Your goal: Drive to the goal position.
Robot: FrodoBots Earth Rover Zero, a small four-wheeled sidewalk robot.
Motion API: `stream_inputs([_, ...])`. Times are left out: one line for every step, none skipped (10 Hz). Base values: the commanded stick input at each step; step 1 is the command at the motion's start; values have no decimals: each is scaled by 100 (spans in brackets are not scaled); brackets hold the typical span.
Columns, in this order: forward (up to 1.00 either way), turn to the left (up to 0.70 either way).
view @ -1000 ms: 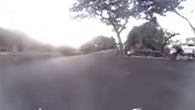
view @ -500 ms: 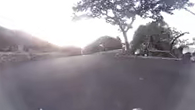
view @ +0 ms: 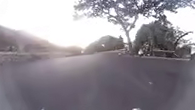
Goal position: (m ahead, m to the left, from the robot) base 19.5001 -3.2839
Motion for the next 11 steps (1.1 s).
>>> stream_inputs([70,0])
stream_inputs([70,0])
stream_inputs([70,0])
stream_inputs([70,0])
stream_inputs([70,0])
stream_inputs([70,0])
stream_inputs([70,0])
stream_inputs([70,0])
stream_inputs([70,0])
stream_inputs([70,0])
stream_inputs([70,0])
